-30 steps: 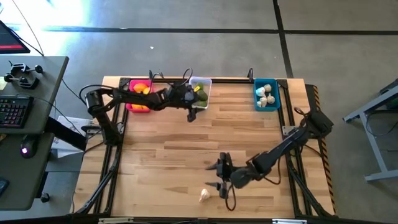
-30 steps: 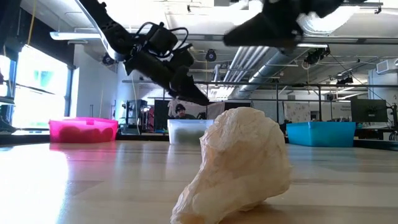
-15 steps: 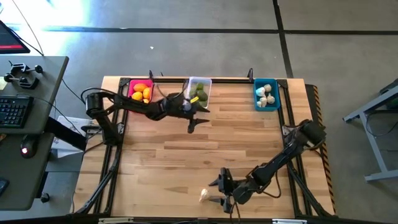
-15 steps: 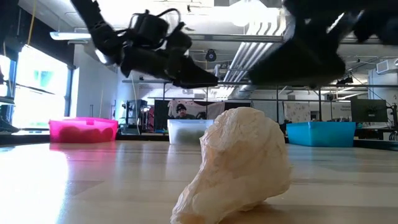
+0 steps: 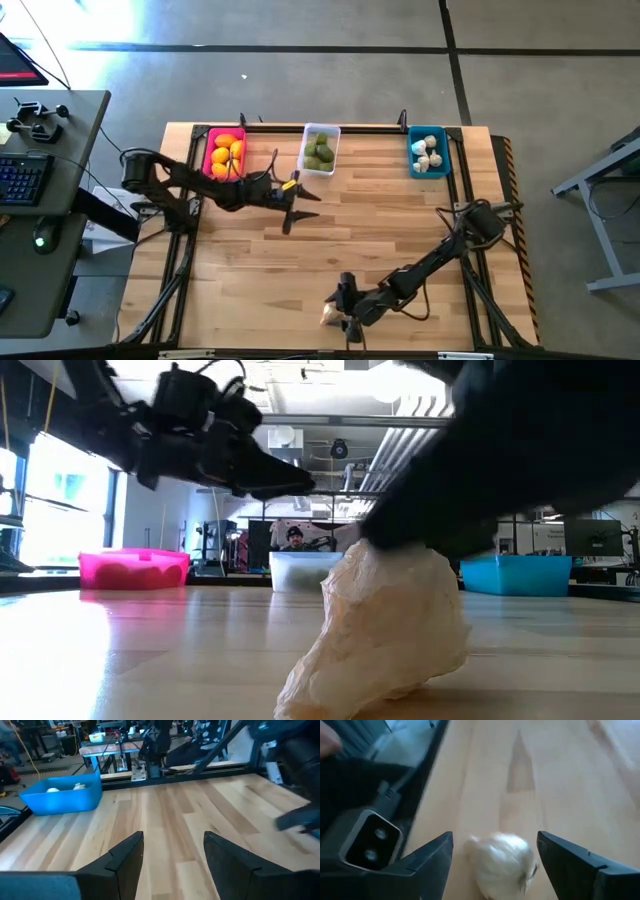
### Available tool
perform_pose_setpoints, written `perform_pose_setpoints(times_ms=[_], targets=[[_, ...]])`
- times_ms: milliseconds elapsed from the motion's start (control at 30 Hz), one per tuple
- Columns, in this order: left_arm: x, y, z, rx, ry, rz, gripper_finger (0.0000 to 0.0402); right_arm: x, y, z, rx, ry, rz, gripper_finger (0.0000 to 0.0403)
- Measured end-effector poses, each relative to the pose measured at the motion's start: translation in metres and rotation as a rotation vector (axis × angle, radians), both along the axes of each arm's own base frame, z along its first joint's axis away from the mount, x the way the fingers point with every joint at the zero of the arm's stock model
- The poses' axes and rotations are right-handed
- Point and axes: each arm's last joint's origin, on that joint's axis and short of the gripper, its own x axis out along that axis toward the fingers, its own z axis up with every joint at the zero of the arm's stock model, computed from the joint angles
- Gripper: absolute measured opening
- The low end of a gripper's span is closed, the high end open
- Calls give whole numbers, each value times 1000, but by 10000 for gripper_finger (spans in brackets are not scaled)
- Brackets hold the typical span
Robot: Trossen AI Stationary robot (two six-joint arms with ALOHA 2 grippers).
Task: Sort produce into baskets
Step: Put the garlic into the blue bin
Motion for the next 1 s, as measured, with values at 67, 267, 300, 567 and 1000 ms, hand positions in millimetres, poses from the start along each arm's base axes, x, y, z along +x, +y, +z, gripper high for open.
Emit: perform_pose_setpoints(times_ms=[67,267,300,567,1000], targets=[[-10,-6,1,6,-19,3,192,0,-3,-4,-5,43,-13,268],[-43,-19,-6,-7,-66,46,192,0,-8,-8,2,95,-11,216],[-48,-21,-8,-16,-74,51,192,0,-8,-7,0,91,-9,203],[-82,-35,-18,-49,-143,76,192,-4,-15,16,-49,79,-42,104],[-101,-41,-16,-57,-194,110,192,-95,-159,126,-475,300,-981,102]])
